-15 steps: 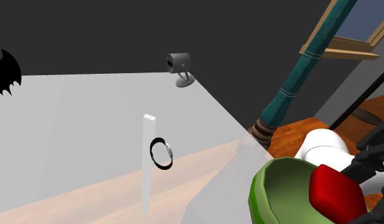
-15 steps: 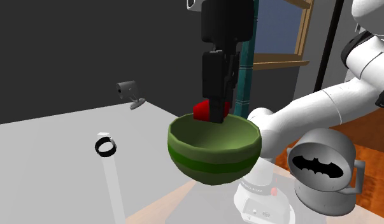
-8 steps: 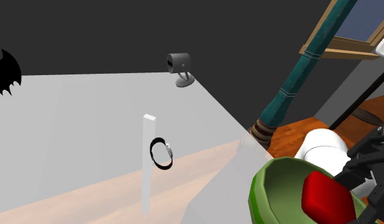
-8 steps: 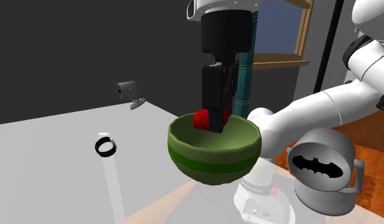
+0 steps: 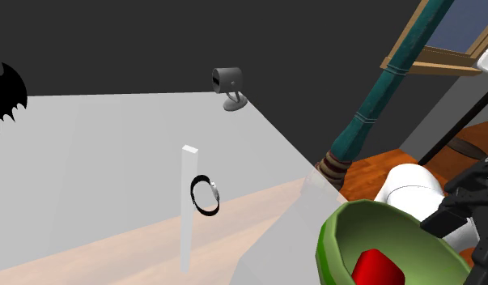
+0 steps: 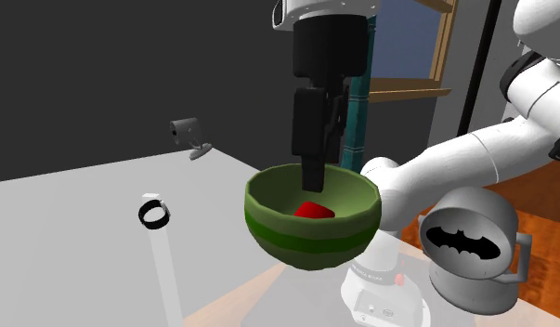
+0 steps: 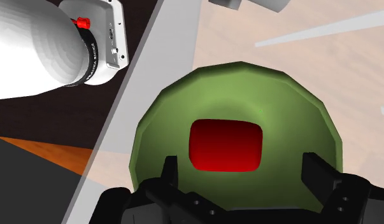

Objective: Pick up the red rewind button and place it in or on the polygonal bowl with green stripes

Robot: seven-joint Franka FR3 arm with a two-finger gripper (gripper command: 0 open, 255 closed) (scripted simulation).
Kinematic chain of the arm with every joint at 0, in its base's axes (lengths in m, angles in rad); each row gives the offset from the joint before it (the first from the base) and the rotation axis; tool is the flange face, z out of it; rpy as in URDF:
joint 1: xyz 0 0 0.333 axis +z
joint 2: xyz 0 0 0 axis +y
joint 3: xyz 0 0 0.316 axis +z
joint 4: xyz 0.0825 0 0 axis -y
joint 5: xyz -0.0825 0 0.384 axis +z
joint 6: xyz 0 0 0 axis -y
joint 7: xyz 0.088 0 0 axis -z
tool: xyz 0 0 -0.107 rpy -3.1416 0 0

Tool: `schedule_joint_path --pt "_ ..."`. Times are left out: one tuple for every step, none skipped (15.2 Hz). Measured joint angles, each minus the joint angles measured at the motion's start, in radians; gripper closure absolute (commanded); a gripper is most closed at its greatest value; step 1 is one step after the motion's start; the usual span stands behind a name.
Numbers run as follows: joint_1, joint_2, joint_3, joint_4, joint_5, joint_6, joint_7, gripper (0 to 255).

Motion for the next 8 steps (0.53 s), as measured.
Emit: schedule_joint_path --pt "-0.005 0.011 -0.002 0.021 -0.004 -0.009 0.003 0" --pt "-0.011 0.028 -0.009 0.051 -0.013 -0.023 0.005 0" --pt "-0.019 0.049 -0.011 0.094 -0.017 -0.043 0.014 0" --pt "-0.026 0.07 -0.021 0.135 -0.028 -0.065 0.017 0" --pt "-0.027 0.076 -0.027 0.151 -0.033 -0.077 0.018 0" --pt "-0.027 0.079 -0.027 0.158 -0.034 -0.08 0.02 0" --pt "-0.027 0.079 -0.028 0.161 -0.035 -0.083 0.021 0" --pt "-0.028 0.08 -0.028 0.163 -0.035 -0.084 0.021 0"
